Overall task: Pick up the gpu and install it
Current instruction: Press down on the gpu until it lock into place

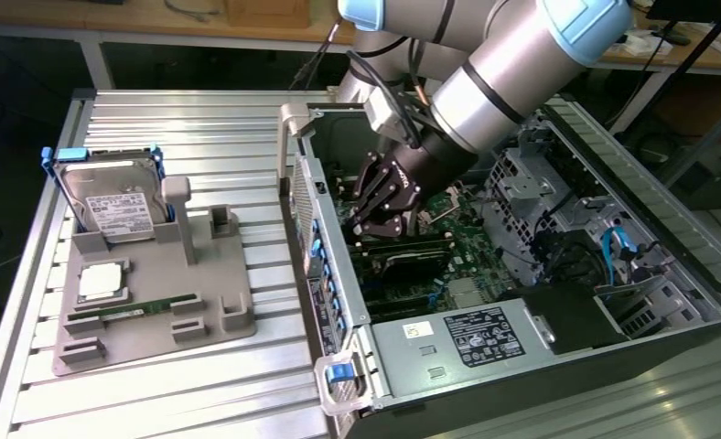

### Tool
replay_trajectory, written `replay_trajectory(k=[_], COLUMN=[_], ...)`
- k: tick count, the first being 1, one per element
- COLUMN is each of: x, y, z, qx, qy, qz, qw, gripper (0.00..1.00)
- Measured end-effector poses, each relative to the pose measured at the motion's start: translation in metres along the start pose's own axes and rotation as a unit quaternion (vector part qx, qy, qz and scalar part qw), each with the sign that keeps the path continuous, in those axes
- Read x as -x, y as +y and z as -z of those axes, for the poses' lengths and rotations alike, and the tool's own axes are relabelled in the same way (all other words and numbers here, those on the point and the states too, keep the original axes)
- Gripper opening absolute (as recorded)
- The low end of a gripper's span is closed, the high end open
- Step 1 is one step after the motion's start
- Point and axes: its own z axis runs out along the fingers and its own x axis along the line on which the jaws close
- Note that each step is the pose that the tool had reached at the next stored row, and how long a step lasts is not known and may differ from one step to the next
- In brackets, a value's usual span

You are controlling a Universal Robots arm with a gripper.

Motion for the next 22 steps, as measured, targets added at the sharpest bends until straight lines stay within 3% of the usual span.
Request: replay_trajectory(k=[7,22], x=[-0.0006,-0.0051], y=[0.0037,0.003], z=[-0.002,-0.0033], qx=[-0.0001,-0.0001], qy=[-0.0004,-0.0008], qz=[0.0,0.001], qw=[1.0,1.0], gripper=[0.11,0.11])
